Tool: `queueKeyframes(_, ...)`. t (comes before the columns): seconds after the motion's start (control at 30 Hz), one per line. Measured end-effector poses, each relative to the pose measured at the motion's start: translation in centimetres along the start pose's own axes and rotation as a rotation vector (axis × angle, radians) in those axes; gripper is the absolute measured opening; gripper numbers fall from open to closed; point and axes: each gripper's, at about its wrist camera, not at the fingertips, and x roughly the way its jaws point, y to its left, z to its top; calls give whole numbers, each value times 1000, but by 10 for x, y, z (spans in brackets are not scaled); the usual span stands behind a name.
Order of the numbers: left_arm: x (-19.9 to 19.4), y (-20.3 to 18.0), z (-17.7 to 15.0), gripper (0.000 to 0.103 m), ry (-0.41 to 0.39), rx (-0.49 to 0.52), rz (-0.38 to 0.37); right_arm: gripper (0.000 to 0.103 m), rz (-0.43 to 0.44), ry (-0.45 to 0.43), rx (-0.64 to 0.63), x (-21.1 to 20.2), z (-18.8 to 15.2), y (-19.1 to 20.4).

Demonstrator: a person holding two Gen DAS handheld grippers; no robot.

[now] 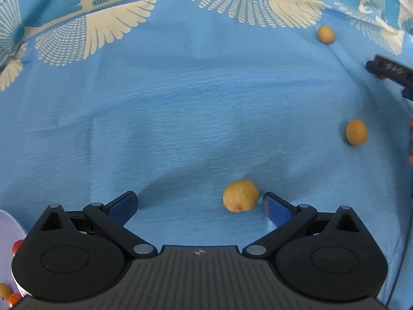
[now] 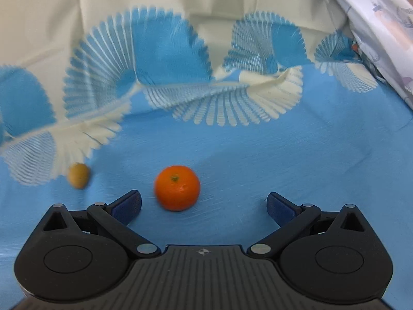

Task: Organize fruits
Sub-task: 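Grasp a yellow-brown fruit with the left tool while the right tool grasps an orange, then carry both fruits over the plate and lower them onto it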

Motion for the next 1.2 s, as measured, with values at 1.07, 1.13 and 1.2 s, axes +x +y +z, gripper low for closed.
queueKeyframes(1.07,-231,109,-137,29,-171,-12,43,38,442,-149,-159,-359,-114,95)
queueKeyframes(1.13,-247,128,-157,29,-165,-42,51,38,504,-120,-171,-388,-129,112)
queueKeyframes(1.2,-263,145,-180,29,-168,-67,42,38,556,-89,-182,-414,-144,127)
